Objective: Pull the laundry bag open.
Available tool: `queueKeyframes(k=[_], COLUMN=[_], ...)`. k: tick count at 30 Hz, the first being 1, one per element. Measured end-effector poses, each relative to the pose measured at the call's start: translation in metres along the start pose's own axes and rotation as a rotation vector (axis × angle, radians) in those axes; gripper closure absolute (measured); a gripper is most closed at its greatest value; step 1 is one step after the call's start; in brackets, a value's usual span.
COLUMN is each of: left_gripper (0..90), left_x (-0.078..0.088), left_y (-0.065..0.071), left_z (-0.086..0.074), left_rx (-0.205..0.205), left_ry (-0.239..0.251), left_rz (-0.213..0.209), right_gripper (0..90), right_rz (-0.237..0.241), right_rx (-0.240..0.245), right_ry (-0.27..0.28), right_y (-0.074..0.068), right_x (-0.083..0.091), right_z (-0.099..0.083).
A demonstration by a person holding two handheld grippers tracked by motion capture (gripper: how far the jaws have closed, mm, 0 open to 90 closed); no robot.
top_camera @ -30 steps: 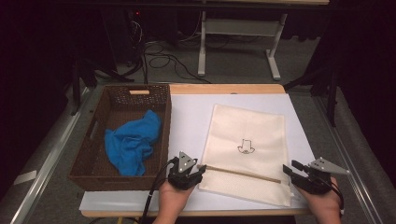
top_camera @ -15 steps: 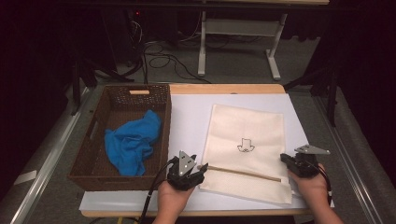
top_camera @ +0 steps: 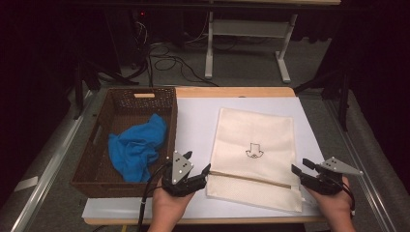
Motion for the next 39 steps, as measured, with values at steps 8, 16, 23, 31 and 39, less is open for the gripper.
queueKeyframes(k=[8, 16, 23, 31, 39], left_gripper=[20.8, 15.6, 15.4, 15.0, 13.9], left_x=[0.014, 0.032, 0.052, 0.073, 0.07], left_y=[-0.035, -0.076, -0.115, -0.15, -0.152], left_z=[0.003, 0.005, -0.004, -0.013, -0.015], left_rx=[0.003, 0.064, 0.105, 0.174, 0.17], left_ry=[0.018, 0.061, 0.074, 0.095, 0.084], left_rz=[0.088, 0.166, 0.244, 0.317, 0.322], right_gripper=[29.1, 15.3, 14.0, 13.9, 14.0], right_rz=[-0.014, -0.031, -0.026, -0.023, -0.02], right_rx=[0.019, 0.022, 0.028, 0.033, 0.036], right_ry=[0.008, 0.038, 0.039, 0.04, 0.032], right_y=[-0.005, -0.005, -0.007, -0.008, -0.009], right_x=[0.013, 0.019, 0.019, 0.017, 0.016], right_z=[-0.001, 0.003, 0.004, 0.004, 0.003])
Point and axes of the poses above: each handheld gripper's, and its own axes: x roughly backward along the jaws, z roughly out of its top, y roughly to its right, the point moved 9 cm from there along -x, roughly forward along the jaws, and after that the axes turned 4 degrees about z, right-handed, at the moved point
